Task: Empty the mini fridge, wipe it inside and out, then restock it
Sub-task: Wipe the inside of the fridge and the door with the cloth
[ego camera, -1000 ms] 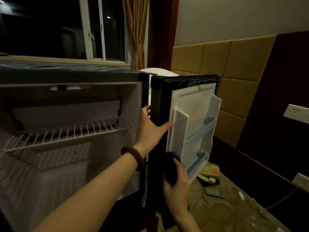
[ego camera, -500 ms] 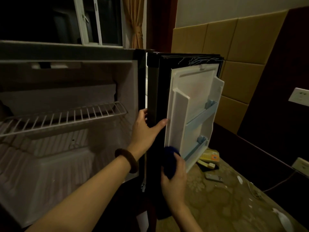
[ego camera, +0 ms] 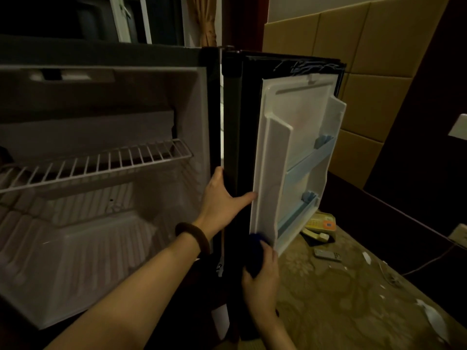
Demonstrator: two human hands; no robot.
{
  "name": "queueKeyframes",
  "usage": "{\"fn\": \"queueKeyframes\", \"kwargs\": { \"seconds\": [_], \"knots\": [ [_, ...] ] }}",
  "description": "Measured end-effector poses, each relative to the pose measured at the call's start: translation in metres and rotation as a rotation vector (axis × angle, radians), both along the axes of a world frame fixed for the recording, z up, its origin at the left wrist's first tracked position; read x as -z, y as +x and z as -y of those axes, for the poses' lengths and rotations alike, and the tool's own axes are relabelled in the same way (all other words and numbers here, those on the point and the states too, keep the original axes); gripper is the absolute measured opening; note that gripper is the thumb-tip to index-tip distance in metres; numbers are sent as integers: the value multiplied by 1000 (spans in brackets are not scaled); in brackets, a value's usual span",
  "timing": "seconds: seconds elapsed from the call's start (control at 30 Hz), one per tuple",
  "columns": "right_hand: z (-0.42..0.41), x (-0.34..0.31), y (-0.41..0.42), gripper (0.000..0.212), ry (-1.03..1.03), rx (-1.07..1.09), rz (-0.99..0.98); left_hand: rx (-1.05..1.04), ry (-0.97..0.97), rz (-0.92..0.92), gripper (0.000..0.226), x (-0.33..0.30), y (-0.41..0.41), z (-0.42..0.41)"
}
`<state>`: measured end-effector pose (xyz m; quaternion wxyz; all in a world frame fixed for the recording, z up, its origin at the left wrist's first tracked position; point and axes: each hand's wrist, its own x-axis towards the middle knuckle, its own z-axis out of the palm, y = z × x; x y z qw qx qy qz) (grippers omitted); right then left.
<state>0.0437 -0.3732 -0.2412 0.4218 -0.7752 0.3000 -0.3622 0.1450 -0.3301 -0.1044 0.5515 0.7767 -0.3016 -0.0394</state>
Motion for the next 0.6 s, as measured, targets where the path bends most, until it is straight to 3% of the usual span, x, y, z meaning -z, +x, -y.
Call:
{"fn": "queueKeyframes", "kwargs": {
  "seconds": [0.13,0.23,0.4,0.47,0.53,0.6],
  "knots": [
    [2,-18,1,54,-48,93,178,51,24,14,94,0,3,-2],
    [-5,-37,15,51,-88,140,329,63,-12,-6,86,1,5,-1],
    [-2,8,7,58,-83,57,32,71,-53,6,59,2,7,-2],
    [5,29,-8,60,-13,-33,-96,87,-67,16,65,2,7,-2],
    [5,33,-21,60,-70,-15,-106,84,-68,36,67,2,8,-2],
    [1,23,-20,60,-129,94,48,83,-76,35,61,3,9,-2]
  ]
}}
